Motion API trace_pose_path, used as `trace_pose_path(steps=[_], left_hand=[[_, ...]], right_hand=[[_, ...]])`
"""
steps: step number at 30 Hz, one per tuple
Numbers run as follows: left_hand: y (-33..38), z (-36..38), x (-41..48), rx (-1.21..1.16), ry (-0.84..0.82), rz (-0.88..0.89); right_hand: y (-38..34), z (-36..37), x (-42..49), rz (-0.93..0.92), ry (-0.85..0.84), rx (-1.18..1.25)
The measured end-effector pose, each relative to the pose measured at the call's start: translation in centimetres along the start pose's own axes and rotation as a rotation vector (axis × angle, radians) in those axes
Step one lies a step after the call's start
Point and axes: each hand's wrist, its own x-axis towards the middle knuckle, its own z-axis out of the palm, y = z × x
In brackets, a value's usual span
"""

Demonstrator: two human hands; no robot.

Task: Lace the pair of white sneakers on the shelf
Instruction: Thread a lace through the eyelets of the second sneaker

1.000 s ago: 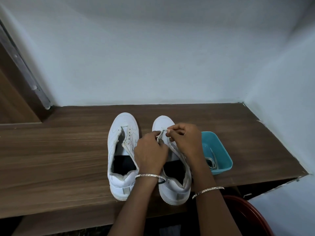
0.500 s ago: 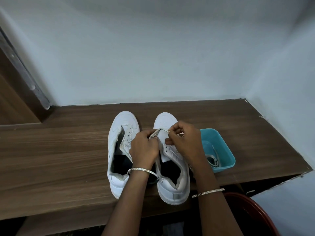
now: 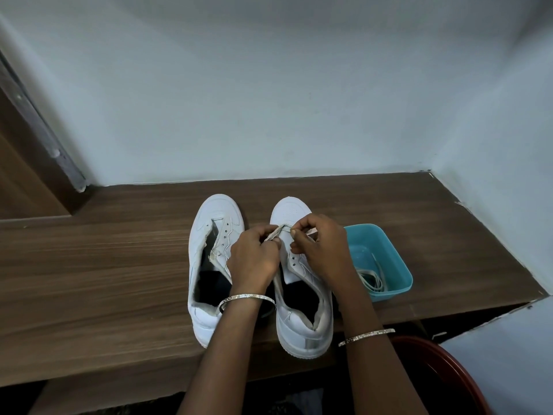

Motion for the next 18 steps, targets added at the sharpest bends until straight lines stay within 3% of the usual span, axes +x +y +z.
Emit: trace_pose_path(steps=[10,18], left_hand=[[0.1,0.0,0.2,-0.053,-0.087,-0.008],[-0.2,0.0,0.2,-0.054,-0.077,0.024]], right_hand=[[1.0,0.3,0.1,-0.085,-0.014,-0.067],[1.6,-0.1,-0.1,0.046,-0.060,0.173]])
